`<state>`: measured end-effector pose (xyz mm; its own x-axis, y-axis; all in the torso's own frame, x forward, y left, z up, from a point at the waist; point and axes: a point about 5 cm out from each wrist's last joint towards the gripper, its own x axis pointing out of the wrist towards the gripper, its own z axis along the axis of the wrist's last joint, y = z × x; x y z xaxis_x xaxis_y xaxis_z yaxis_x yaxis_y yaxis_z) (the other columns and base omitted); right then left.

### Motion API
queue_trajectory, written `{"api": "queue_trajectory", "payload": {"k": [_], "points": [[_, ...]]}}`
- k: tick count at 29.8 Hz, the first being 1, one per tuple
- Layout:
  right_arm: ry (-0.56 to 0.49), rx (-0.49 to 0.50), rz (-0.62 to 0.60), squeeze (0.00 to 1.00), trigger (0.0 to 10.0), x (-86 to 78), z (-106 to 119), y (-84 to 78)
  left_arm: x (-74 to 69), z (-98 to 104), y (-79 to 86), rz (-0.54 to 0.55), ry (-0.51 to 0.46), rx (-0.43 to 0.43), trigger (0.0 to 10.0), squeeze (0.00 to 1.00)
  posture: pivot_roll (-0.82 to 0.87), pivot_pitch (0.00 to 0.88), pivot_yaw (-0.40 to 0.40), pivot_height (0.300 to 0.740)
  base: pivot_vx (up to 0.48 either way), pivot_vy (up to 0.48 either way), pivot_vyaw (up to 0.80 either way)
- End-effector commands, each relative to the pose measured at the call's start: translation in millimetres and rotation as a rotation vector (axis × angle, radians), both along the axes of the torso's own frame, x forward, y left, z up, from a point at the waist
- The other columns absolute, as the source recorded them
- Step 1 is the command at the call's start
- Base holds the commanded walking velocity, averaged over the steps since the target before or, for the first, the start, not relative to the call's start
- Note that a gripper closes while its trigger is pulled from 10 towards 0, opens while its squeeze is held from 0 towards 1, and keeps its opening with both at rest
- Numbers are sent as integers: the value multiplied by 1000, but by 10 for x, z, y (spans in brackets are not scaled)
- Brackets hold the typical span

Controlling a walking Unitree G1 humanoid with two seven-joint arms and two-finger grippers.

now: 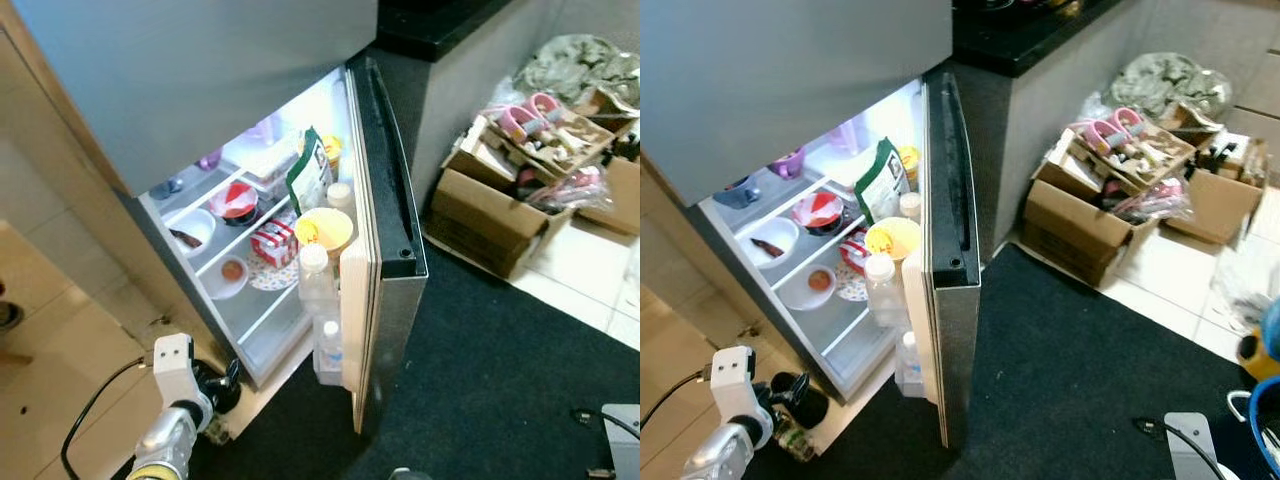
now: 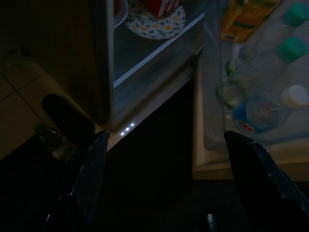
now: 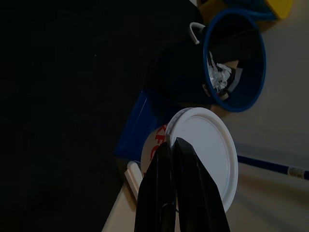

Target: Restocking fridge

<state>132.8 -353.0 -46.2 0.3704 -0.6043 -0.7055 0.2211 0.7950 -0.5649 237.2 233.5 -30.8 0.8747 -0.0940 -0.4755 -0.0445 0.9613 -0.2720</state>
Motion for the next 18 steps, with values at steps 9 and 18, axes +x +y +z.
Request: {"api": "queue_trajectory", "payload": {"k": [9, 18], "points": [[34, 14, 37, 0, 10000, -41, -49, 50, -36, -24, 1, 51, -7, -21, 10000, 0, -123, 62, 32, 740, 0, -320, 0], [40, 18, 75, 0, 10000, 22, -45, 82, 167, 168, 88, 157, -121, -64, 10000, 0, -113, 79, 18, 740, 0, 0, 0]]}}
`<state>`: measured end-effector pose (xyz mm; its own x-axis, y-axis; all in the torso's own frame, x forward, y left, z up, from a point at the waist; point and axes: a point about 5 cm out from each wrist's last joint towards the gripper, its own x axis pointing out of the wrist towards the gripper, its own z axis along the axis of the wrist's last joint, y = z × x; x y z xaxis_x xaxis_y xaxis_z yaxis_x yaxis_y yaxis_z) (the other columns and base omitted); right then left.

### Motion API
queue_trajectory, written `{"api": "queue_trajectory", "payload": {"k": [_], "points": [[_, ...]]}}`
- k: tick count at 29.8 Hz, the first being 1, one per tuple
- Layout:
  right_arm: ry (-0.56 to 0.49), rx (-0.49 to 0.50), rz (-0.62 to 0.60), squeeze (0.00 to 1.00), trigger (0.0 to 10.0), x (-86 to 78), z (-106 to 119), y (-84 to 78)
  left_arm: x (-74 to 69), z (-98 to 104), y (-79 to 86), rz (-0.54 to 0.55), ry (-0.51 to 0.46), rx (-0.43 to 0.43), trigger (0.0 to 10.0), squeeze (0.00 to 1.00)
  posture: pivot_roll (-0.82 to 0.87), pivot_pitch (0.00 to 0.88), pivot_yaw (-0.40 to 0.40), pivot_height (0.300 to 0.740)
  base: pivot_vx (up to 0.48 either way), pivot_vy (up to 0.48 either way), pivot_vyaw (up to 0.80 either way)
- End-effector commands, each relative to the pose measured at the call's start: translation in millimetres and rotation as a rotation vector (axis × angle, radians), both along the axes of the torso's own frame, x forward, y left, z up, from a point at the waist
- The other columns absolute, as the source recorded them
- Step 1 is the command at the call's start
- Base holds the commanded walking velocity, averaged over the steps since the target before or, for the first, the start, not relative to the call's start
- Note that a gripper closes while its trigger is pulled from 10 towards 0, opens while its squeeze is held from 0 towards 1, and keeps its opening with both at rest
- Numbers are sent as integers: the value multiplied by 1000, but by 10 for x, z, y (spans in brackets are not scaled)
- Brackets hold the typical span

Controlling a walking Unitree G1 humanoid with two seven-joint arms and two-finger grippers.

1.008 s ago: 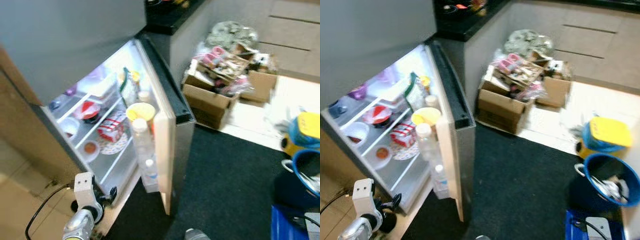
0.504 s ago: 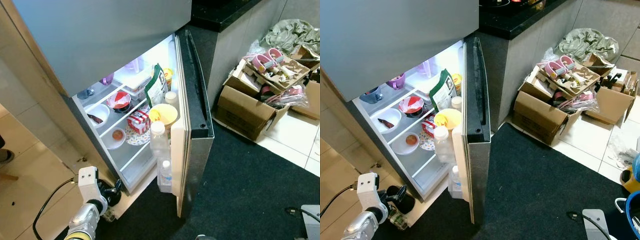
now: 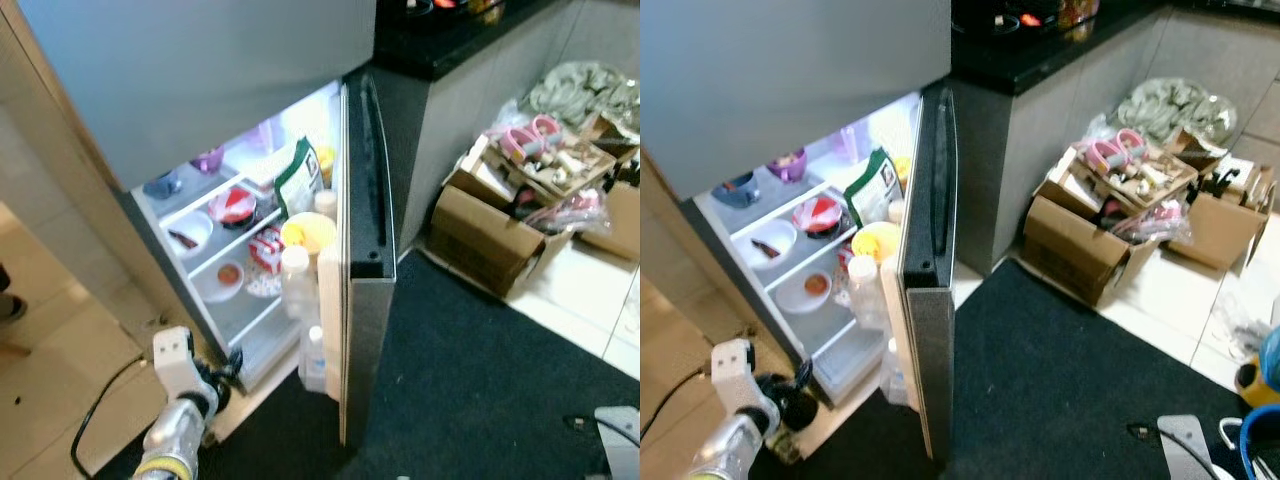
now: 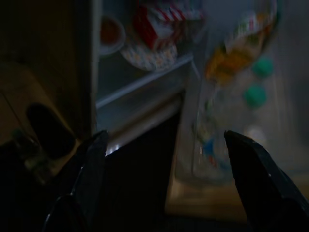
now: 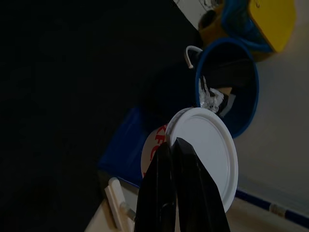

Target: Restocking fridge

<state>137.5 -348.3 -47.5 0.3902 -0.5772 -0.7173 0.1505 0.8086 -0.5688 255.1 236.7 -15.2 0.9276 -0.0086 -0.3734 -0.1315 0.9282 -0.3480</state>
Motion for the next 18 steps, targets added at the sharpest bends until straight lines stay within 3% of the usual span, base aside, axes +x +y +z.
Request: {"api": "queue_trajectory", "payload": {"k": [1, 10, 13, 14, 18], "points": [[12, 17, 8, 0, 10000, -23, -32, 36, 17, 47, 79, 51, -32, -7, 10000, 0, -113, 75, 17, 740, 0, 0, 0], [21, 20, 19, 0, 10000, -31, -37, 38, 222, 292, 171, 114, -173, -75, 10000, 0, -113, 68, 19, 740, 0, 0, 0], [23, 20, 24, 0, 10000, -28, -36, 38, 388, 474, 56, 36, -308, -192, 10000, 0, -115, 62, 18, 740, 0, 0, 0], [23, 20, 24, 0, 10000, -28, -36, 38, 388, 474, 56, 36, -308, -192, 10000, 0, -115, 62, 18, 740, 0, 0, 0], [21, 16, 30, 0, 10000, -13, -26, 31, 531, 651, -199, -123, -437, -317, 10000, 0, -115, 62, 18, 740, 0, 0, 0]]}}
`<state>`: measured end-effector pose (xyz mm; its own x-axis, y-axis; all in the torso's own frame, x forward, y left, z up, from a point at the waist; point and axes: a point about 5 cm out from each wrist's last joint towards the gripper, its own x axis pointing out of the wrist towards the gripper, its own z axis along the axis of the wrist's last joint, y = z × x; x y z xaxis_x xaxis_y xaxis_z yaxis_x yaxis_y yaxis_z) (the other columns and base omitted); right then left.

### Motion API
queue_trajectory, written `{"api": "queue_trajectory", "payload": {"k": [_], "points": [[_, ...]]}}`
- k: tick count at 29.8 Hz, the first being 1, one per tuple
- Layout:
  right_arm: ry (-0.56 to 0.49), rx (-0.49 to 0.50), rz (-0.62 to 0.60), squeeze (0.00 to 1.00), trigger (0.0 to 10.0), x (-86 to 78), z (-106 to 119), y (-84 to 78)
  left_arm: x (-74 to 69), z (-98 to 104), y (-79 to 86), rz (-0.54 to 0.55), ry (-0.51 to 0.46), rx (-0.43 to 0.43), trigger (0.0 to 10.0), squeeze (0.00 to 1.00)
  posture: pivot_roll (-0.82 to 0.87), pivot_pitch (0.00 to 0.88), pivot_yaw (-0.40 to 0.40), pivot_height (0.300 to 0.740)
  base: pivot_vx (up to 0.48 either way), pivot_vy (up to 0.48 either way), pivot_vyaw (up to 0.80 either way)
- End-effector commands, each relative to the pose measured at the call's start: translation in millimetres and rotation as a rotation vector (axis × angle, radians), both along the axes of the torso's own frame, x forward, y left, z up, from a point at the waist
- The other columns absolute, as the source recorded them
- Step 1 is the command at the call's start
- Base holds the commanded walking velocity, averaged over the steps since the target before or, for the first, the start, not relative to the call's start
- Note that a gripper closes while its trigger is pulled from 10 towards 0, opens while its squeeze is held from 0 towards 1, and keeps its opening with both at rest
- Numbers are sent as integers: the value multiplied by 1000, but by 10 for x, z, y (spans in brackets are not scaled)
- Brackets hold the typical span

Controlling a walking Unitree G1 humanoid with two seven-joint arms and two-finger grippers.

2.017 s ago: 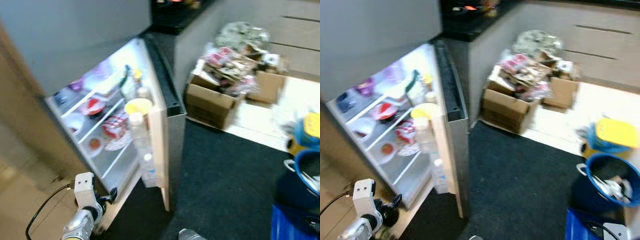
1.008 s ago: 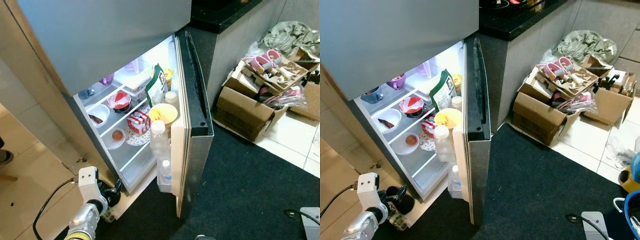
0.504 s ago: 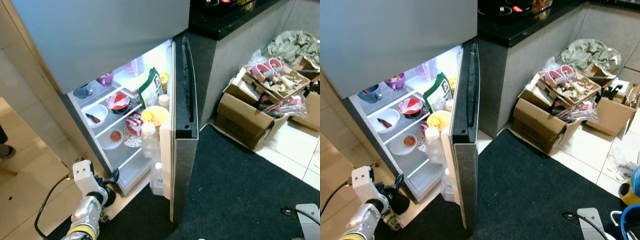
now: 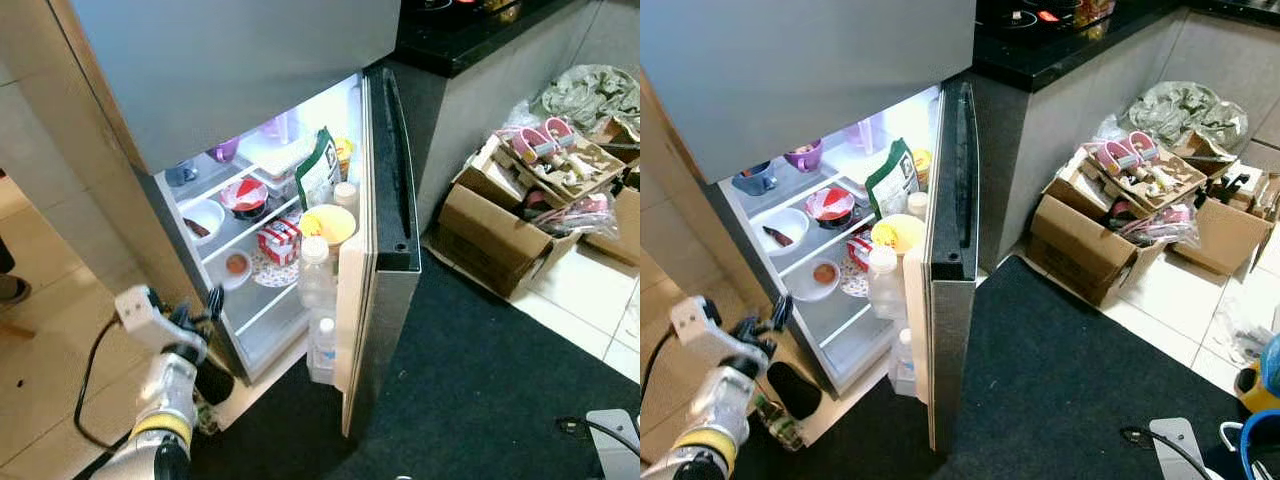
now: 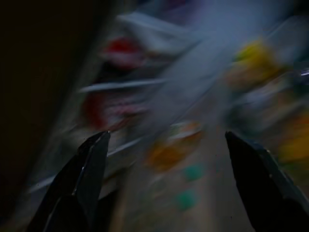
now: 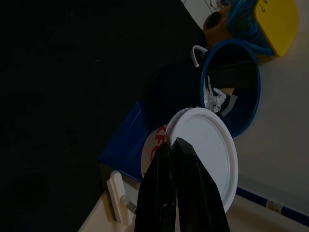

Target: Restocking fridge

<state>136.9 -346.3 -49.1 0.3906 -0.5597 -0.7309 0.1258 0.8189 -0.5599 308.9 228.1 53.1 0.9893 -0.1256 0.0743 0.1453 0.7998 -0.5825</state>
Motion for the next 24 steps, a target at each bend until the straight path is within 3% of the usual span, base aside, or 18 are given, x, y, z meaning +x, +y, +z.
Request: {"api": "queue_trajectory", "payload": {"k": [1, 4, 5, 7, 14, 16, 17, 19, 20, 24], "points": [[6, 3, 10, 0, 10000, -8, -10, 11, -6, -32, -113, -54, -5, -37, 10000, 0, -115, 62, 18, 740, 0, 0, 0], [4, -2, 10, 0, 10000, 1, 5, -8, 61, 59, -331, -151, -69, -58, 10000, 0, -117, 72, 14, 740, 0, 0, 0], [4, -2, 10, 0, 10000, 1, 5, -8, 61, 59, -331, -151, -69, -58, 10000, 0, -117, 72, 14, 740, 0, 0, 0], [0, -7, 7, 0, 10000, 9, 22, -30, 88, 84, -525, -226, -86, -77, 10000, 0, -117, 71, 12, 740, 0, 0, 0], [-13, -18, 1, 0, 10000, 37, 65, -80, 22, -56, -845, -308, -23, -106, 10000, 0, -119, 73, 12, 740, 0, 0, 0], [-25, -29, -2, 0, 10000, 71, 102, -115, -33, -131, -1161, -386, 28, -164, 10000, 0, -125, 73, 6, 740, 0, 0, 0], [-25, -29, -2, 0, 10000, 71, 102, -115, -33, -131, -1161, -386, 28, -164, 10000, 0, -125, 73, 6, 740, 0, 0, 0], [-32, -33, -1, 0, 10000, 91, 120, -128, -55, -124, -1369, -442, 36, -209, 10000, 0, -125, 73, 6, 740, 0, 0, 0], [-32, -33, -1, 0, 10000, 91, 120, -128, -55, -124, -1369, -442, 36, -209, 10000, 0, -125, 73, 6, 740, 0, 0, 0], [-40, -40, 3, 0, 10000, 115, 145, -149, -116, -69, -1740, -549, 32, -344, 10000, 0, -131, 76, 4, 740, 0, 0, 0]]}}
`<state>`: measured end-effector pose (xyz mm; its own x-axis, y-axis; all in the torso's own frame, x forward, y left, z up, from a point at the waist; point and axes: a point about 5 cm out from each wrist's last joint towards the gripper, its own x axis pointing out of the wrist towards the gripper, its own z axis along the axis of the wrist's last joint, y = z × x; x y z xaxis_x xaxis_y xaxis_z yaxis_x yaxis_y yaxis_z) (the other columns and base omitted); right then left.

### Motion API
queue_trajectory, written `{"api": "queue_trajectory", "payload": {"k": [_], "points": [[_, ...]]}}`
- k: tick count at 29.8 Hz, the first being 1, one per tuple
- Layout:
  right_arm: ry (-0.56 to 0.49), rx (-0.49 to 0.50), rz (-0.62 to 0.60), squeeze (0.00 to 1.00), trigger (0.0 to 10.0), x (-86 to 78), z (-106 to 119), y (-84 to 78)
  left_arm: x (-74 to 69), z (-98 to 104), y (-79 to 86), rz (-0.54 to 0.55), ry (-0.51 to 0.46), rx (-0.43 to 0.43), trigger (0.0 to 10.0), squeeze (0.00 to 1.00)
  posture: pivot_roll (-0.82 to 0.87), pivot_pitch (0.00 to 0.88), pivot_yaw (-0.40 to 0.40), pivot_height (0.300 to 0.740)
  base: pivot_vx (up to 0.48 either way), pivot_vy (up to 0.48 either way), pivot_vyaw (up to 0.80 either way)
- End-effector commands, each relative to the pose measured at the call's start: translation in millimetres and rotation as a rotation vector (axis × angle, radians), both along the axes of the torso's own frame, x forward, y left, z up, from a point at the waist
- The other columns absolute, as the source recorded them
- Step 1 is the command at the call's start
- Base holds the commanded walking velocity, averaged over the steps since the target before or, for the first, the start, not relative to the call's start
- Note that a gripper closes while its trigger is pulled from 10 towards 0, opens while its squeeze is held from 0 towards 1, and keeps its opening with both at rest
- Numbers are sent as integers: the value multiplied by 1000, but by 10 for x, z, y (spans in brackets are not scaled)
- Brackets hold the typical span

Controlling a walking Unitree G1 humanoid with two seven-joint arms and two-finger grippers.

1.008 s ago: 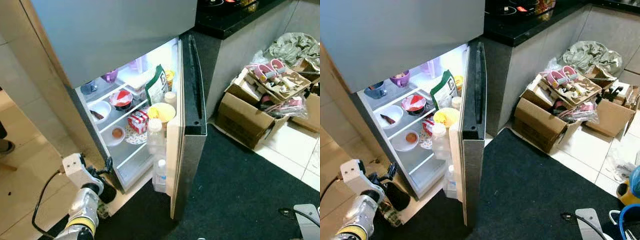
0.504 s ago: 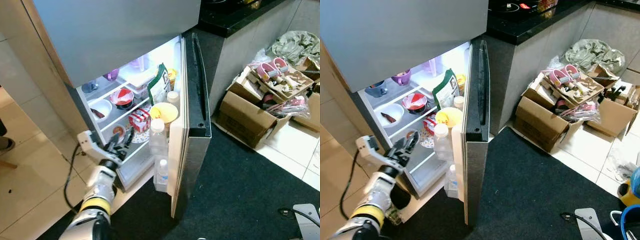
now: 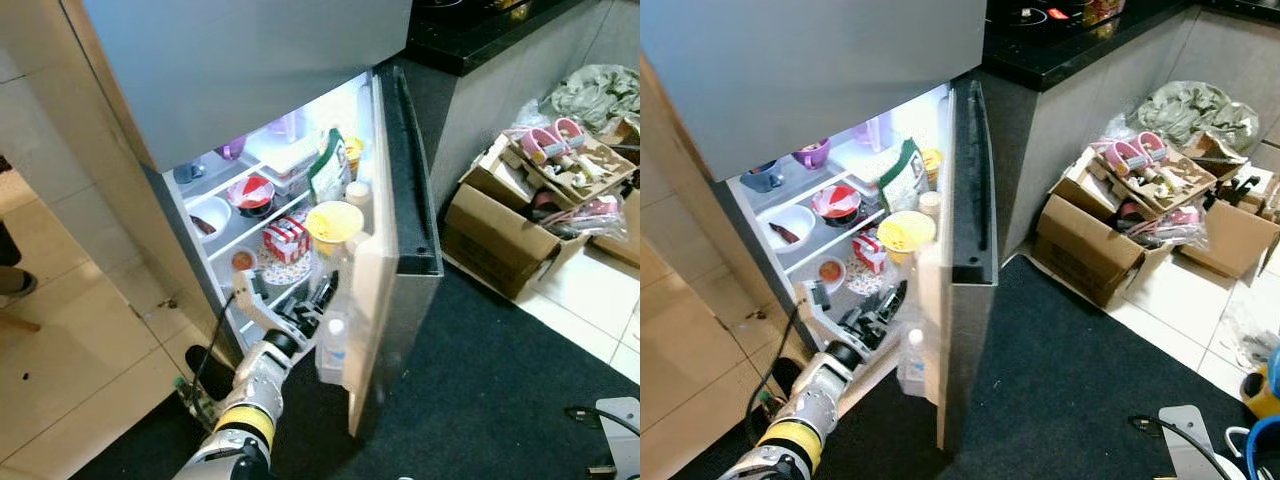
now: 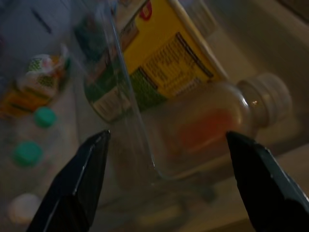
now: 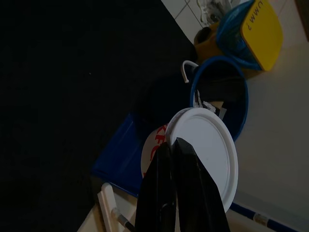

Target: Restocking fridge

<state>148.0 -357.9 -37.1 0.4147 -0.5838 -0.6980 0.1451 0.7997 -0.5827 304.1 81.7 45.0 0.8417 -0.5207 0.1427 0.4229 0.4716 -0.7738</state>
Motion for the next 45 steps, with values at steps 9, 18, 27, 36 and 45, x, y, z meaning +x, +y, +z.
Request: {"api": "queue_trajectory", "payload": {"k": [9, 18, 27, 36, 45], "points": [[-17, -13, -6, 0, 10000, 9, 44, -57, -165, 184, -707, -285, -64, -159, 10000, 0, -136, 78, 4, 740, 0, 0, 0], [-33, -7, -7, 0, 10000, 42, 42, -32, -384, -148, -488, -377, -10, -32, 10000, 0, -129, 76, 11, 740, 0, 0, 0], [-88, 8, 121, 0, 10000, 292, 95, 90, -764, -776, 790, -40, 307, 172, 10000, 0, -118, 81, 12, 740, 0, 0, 0], [-126, 156, 430, 0, 10000, 595, 135, 388, -957, -935, 1036, 79, 416, 234, 10000, 0, -114, 83, -1, 740, 0, 0, 0], [-36, 335, 676, 0, 10000, 594, 142, 504, -1151, -1071, 1161, 152, 526, 301, 10000, 0, -115, 87, -8, 740, 0, 0, 0]]}}
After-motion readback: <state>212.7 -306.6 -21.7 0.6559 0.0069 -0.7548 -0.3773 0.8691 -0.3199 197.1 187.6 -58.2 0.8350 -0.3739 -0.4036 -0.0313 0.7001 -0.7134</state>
